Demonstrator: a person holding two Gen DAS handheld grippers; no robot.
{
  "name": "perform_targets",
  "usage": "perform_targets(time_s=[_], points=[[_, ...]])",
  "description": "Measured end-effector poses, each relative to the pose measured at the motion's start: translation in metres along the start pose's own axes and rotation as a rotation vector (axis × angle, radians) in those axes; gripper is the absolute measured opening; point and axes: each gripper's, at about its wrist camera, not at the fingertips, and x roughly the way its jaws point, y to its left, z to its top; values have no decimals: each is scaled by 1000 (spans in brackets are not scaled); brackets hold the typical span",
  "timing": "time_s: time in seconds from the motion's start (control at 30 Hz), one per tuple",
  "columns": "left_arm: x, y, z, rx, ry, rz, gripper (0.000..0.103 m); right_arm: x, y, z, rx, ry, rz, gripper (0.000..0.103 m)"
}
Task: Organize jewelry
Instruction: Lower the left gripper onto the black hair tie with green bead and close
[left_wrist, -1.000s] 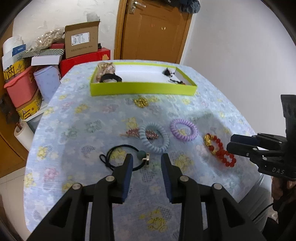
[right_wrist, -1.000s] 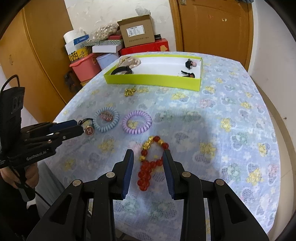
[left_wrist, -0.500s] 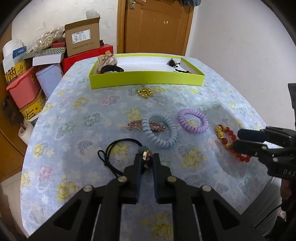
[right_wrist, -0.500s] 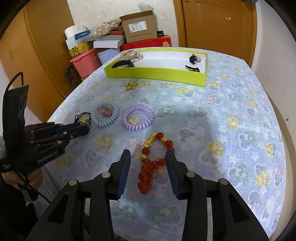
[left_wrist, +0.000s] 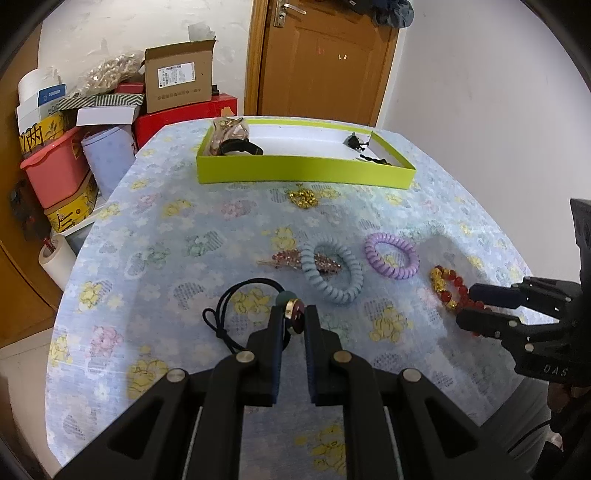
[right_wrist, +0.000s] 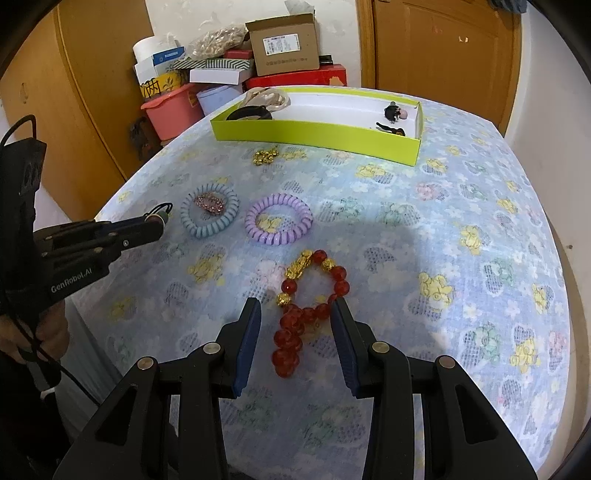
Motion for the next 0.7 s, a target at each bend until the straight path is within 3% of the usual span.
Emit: perform_targets(time_s=[0.3,0.5,0.7], points=[[-4,6,1,-19,-14,1,11,-8,5,13,-6,-55,-9,40],[-10,13,2,-35,-28,9,11,10,12,32,-44,-62,16,40],[-10,20,3,-48,-29,7,11,41,-1,54,19,-17,-13,40]])
